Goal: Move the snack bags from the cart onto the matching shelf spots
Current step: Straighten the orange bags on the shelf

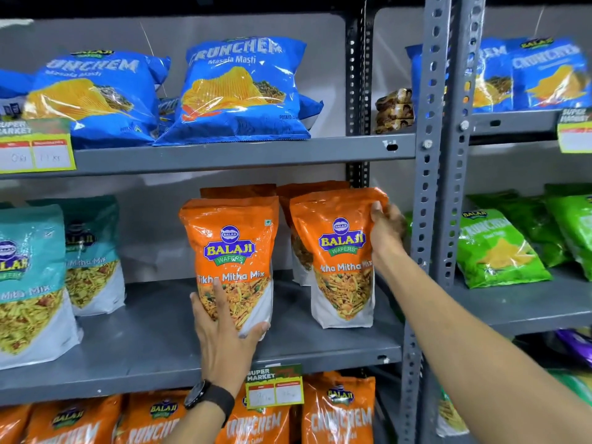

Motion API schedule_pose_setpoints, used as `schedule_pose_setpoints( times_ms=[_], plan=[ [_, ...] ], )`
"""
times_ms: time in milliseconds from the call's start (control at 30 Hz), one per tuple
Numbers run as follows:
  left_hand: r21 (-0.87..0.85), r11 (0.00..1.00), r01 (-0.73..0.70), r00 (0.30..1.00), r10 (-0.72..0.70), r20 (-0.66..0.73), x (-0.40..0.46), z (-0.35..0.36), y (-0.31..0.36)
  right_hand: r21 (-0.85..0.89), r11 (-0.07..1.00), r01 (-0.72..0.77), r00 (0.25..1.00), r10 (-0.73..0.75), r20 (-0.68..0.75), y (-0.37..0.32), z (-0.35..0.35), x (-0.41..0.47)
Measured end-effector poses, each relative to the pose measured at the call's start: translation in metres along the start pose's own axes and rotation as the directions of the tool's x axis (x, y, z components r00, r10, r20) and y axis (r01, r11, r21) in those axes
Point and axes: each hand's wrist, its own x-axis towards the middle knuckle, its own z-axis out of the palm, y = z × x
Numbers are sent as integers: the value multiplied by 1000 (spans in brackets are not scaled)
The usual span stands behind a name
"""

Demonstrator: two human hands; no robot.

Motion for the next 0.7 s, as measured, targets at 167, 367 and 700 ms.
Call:
schedule_pose_setpoints(
  times_ms=[167, 367, 700],
  plan=[
    [20, 1000, -24, 1000, 24, -12, -5, -1, 1, -265, 941, 211, 977, -198, 74, 66, -21, -48],
    [28, 1000, -9, 1000, 9, 4, -5, -4, -1, -361, 912, 192, 976, -139, 166, 119, -32, -74],
    [22, 1000, -16, 1000, 16, -20, -4, -3, -4, -293, 924, 247, 949, -169, 267, 116, -42, -76]
  ],
)
